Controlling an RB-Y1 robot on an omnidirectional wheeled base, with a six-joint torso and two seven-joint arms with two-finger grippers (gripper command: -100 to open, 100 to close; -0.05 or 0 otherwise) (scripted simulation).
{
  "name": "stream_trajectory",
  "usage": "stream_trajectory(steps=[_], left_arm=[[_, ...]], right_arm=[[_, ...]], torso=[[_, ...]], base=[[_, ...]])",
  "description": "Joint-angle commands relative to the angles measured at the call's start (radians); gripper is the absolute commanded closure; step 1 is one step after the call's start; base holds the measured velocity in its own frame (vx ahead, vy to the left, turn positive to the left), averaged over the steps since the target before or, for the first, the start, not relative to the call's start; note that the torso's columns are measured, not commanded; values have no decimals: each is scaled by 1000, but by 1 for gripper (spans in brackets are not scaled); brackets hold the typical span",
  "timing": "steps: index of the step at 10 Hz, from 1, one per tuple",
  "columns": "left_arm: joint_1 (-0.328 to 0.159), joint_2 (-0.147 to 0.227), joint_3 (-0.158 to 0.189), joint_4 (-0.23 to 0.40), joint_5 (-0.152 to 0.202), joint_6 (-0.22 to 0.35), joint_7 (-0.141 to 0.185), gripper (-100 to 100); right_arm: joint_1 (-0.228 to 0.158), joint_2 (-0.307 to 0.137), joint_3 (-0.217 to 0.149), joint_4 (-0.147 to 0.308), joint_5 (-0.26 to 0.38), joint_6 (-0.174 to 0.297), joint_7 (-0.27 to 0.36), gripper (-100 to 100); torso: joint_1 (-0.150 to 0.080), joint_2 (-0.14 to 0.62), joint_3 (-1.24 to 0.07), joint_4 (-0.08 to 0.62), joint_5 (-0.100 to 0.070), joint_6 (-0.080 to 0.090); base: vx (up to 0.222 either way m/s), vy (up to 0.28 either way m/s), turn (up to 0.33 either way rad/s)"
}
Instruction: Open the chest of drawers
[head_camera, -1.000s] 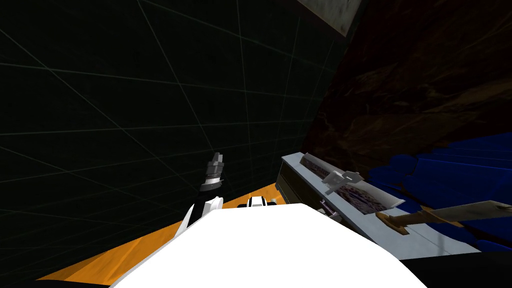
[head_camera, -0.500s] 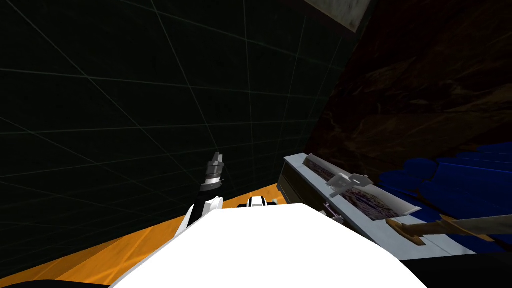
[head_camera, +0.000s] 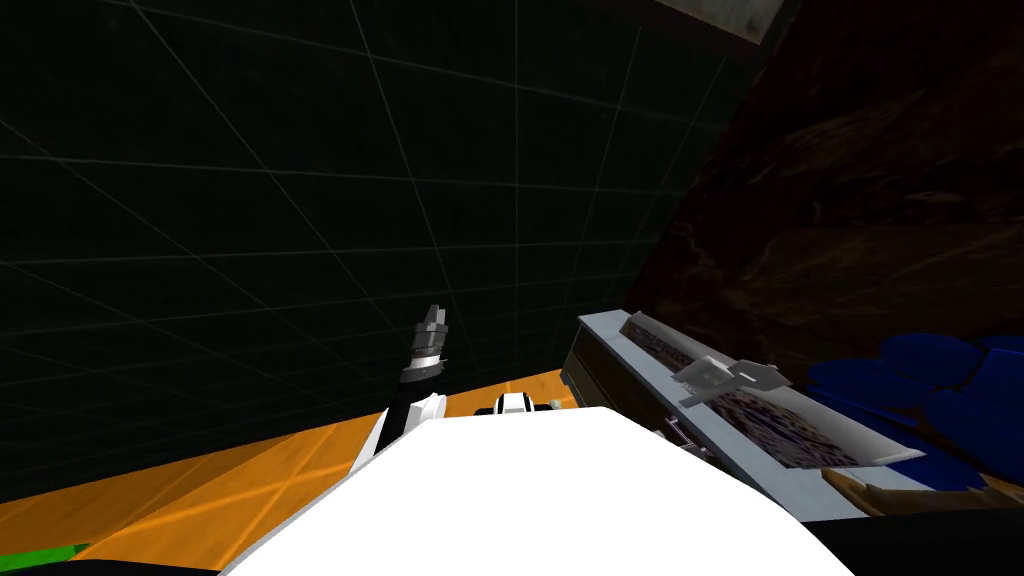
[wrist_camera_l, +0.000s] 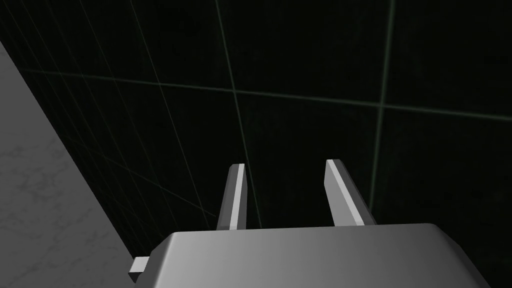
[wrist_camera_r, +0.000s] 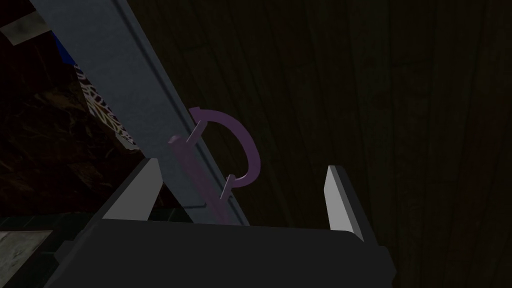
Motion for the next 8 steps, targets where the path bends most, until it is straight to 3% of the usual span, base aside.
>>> stream_trajectory(steps=[1, 3, 4, 6, 7, 8], left_arm=[[0, 0, 0, 0, 0, 0, 0, 0], [0, 0, 0, 0, 0, 0, 0, 0], [0, 0, 0, 0, 0, 0, 0, 0], [0, 0, 0, 0, 0, 0, 0, 0], [0, 0, 0, 0, 0, 0, 0, 0], [0, 0, 0, 0, 0, 0, 0, 0]], right_arm=[[5, -47, 44, 10, -78, -3, -13, -100], [5, -47, 44, 10, -137, -3, -13, -100], [0, -86, 82, 37, -167, -3, -32, -100], [0, -86, 82, 37, -227, -3, -32, -100], [-4, -126, 120, 64, -257, -2, -51, -100], [-4, -126, 120, 64, -287, -2, -51, -100]], torso=[[-1, -1, 0, 0, 0, 0], [0, 0, 0, 0, 0, 0], [-1, -1, 0, 0, 0, 0], [0, 0, 0, 0, 0, 0], [-1, -1, -1, 0, 0, 0], [0, 0, 0, 0, 0, -1]], base=[[-28, 37, 222], [-22, 29, 88], [-39, 38, 217], [-20, 33, 86], [-29, 42, 255], [-31, 39, 155]])
